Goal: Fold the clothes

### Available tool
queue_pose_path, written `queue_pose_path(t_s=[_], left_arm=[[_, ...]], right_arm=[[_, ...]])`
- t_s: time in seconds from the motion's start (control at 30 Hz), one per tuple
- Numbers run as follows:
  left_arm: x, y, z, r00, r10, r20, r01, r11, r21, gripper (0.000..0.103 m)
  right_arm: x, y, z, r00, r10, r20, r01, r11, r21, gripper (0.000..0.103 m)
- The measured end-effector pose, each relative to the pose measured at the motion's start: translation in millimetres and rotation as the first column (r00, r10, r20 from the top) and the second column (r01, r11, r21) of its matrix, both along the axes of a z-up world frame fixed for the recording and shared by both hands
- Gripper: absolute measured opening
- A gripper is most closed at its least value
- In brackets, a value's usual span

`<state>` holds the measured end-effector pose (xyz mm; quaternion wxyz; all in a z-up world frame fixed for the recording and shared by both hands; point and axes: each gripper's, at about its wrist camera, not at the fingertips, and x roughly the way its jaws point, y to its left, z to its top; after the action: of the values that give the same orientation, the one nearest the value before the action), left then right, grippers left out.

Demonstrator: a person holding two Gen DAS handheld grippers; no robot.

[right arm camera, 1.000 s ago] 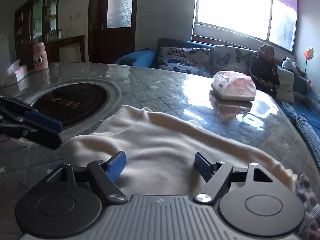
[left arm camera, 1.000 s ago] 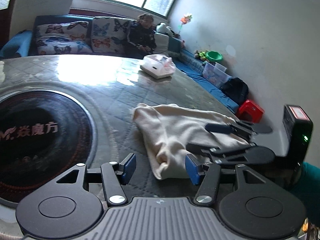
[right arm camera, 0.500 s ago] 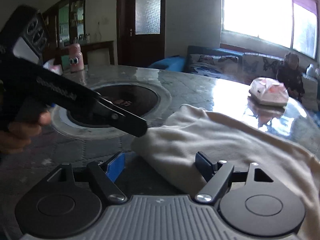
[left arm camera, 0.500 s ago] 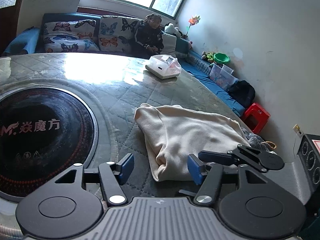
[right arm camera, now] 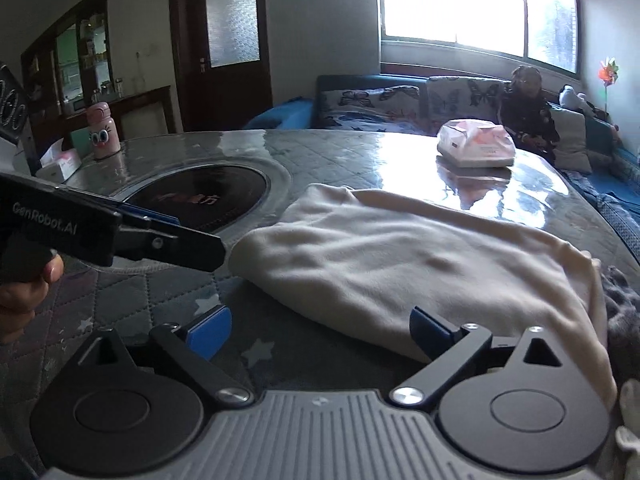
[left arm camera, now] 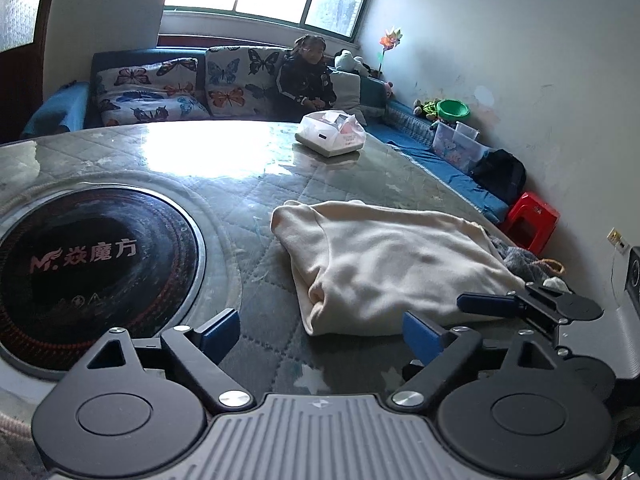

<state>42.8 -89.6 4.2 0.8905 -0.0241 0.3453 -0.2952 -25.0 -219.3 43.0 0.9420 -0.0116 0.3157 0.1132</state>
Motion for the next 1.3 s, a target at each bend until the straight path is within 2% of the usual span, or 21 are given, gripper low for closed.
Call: queue_pose_path(t_s=[0.07,0.2,0.63,0.97,1.3], left_arm=[[-4.5,1.0,-0.5,1.000,0.011,0.005,-0.011,1.000,0.008,0.097],[-13.6,3.2,-2.4,0.999,0.039,0.012,-0.039,0.999,0.023,0.103],[-36.2,10.2,-12.4,0.993,0.114,-0.013,-0.112,0.990,0.090,0.103],[-52.5,14.1,-16.0,0.986,0.167,-0.026,-0.161,0.976,0.148,0.103],[-62.9,14.9,-19.4,0.982,0.183,-0.046,-0.173,0.969,0.175,0.103]], right_arm=[[-4.7,0.0,0.6,1.000,-0.021,0.000,0.021,1.000,0.001,0.103],[-12.3,-1.6,1.7,0.998,-0.067,-0.006,0.067,0.998,0.009,0.103],[-29.1,-2.1,-4.6,0.985,-0.162,-0.059,0.163,0.987,0.005,0.103],[-37.6,3.7,-8.4,0.976,-0.198,-0.088,0.199,0.980,-0.003,0.103],[-41.4,4.9,-10.6,0.970,-0.220,-0.108,0.220,0.975,-0.008,0.103]])
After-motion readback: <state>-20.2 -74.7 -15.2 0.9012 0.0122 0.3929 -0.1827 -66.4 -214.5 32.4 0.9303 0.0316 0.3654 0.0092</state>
